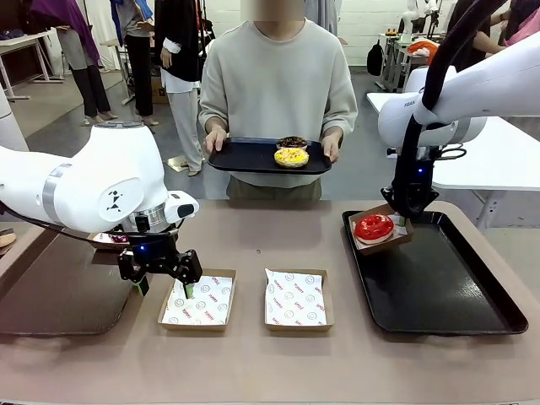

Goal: Individually package the donuts and arrange them on the tray.
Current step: Place the picked Paper togo box on the Handle tray while simultaneously picking up another Paper togo box from the table with the other hand.

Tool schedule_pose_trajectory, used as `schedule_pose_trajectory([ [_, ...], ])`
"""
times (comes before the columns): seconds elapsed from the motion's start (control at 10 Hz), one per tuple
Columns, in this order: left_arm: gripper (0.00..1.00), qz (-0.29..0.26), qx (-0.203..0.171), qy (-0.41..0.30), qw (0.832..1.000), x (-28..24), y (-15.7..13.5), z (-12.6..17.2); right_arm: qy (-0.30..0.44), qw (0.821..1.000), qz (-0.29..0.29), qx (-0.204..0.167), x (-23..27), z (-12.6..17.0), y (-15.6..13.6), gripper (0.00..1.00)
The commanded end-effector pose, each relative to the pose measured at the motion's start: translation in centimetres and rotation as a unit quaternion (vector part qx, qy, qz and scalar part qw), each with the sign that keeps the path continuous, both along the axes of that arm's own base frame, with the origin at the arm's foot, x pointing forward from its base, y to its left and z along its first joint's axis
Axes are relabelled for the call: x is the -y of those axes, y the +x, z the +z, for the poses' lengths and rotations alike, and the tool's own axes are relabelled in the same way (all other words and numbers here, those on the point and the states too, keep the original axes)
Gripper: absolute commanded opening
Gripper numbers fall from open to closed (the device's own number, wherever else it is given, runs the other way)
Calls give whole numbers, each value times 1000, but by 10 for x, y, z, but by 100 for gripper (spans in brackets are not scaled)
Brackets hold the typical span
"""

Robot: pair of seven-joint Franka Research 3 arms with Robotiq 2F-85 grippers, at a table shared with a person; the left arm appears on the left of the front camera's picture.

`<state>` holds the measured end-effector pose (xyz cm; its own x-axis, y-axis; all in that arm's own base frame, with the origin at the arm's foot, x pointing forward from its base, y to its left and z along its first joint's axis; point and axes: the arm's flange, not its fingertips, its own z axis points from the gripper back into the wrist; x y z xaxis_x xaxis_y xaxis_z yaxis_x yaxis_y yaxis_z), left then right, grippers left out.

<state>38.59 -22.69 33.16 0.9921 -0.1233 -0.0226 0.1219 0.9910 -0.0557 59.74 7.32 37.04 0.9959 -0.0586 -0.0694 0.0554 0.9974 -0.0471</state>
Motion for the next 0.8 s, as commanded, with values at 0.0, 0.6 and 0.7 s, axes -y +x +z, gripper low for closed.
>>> schedule_pose_trajectory([
  [0.0,100,14,28,14,999,3,1,-10,20,1000,4,-4,2,0,5,2],
  [0.6,41,24,8,4,1000,1,7,-16,34,999,14,-17,6,-3,5,89],
  [0.7,0,24,9,3,1000,1,6,-15,35,999,13,-17,6,-3,4,100],
])
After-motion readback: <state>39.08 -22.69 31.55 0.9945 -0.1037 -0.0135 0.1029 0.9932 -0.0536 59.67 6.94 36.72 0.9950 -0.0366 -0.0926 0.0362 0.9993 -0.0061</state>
